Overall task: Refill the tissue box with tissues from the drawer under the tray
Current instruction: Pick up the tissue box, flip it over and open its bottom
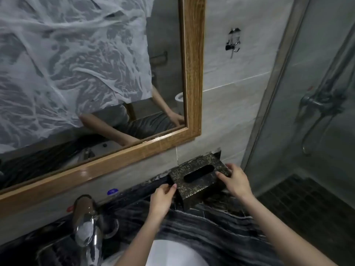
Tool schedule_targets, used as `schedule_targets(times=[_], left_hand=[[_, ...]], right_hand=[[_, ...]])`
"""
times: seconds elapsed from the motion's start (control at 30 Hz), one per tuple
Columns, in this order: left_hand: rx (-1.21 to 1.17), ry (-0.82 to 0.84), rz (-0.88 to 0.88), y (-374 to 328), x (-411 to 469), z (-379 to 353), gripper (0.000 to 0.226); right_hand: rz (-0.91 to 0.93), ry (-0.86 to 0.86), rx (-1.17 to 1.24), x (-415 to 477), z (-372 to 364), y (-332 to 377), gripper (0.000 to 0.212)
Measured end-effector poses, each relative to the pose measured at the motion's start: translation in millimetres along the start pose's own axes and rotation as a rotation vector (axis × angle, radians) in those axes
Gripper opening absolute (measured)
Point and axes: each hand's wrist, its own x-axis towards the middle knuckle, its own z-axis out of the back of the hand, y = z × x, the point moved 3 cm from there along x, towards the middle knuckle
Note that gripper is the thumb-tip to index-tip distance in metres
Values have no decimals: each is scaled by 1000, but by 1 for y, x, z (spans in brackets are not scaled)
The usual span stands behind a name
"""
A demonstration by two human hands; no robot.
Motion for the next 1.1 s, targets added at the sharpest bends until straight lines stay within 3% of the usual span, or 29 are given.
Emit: schedule_targets(times=[0.6,0.87,1.1], left_hand=[[-111,38,143,9,40,-37,71],[-184,7,202,7,44,-40,74],[-231,-31,230,7,42,-43,52]], right_hand=[[-145,113,163,29,-30,-33,75],[-188,84,242,29,-37,-35,69],[-142,28,262,15,-38,-34,70]])
